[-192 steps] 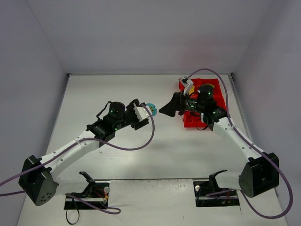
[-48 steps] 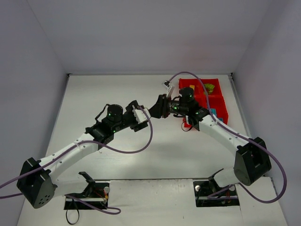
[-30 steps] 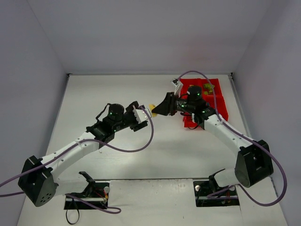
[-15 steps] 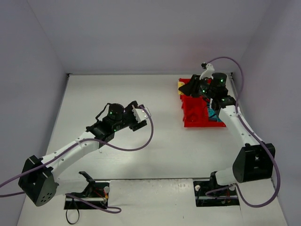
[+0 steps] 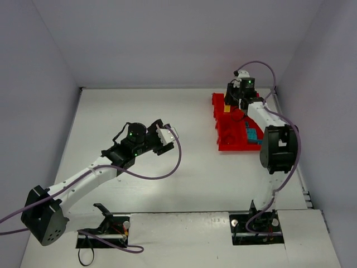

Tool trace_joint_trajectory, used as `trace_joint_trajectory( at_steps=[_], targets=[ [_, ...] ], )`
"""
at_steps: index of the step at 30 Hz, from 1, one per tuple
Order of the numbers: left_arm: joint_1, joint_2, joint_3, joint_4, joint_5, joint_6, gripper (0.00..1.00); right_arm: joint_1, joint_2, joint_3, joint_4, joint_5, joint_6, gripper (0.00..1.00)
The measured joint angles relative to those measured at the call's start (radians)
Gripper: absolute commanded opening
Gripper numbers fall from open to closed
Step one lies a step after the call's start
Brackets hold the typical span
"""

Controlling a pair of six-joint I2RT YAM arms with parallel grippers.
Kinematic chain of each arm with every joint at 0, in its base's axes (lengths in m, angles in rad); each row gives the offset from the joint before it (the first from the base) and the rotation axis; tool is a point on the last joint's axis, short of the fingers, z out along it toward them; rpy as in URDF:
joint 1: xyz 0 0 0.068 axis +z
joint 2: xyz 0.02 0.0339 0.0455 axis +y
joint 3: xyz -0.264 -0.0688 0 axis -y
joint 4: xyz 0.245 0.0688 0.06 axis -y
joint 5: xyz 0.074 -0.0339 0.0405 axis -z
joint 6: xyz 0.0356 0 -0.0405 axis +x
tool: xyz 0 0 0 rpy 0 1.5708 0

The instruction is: Sort the legos into containers by color

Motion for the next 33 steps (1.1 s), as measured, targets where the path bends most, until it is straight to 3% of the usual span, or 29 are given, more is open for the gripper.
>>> trace_joint_trajectory(
  at_steps=[2, 3, 5, 9, 15, 21, 26, 33],
  targets=[
    [0.0, 0.0, 0.0, 0.0, 0.0, 0.0, 0.06, 0.0, 0.049, 0.026, -0.007, 0.016, -0.011, 0.23],
    [0.0, 0.0, 0.0, 0.0, 0.0, 0.0, 0.06, 0.0, 0.072, 0.04, -0.01, 0.023, -0.016, 0.35],
    [0.0, 0.0, 0.0, 0.0, 0.0, 0.0, 0.06, 0.0, 0.108, 0.065, -0.014, 0.029, -0.02, 0.49],
    [0.0, 0.0, 0.0, 0.0, 0.0, 0.0, 0.07, 0.0, 0.127, 0.074, -0.021, 0.029, -0.022, 0.61],
    [0.0, 0.0, 0.0, 0.001, 0.009, 0.0, 0.07, 0.0, 0.058, 0.042, -0.029, -0.001, -0.008, 0.65],
    [0.0, -0.012, -0.001, 0.01, 0.03, 0.001, 0.07, 0.02, -0.234, -0.151, -0.011, -0.187, 0.073, 0.67],
    [0.0, -0.037, -0.006, 0.027, 0.049, 0.004, 0.07, 0.155, -0.45, -0.304, 0.077, -0.375, 0.166, 0.75],
    [0.0, -0.056, -0.009, 0.038, 0.061, 0.008, 0.07, 0.377, -0.506, -0.419, 0.171, -0.523, 0.29, 0.78]
  ],
)
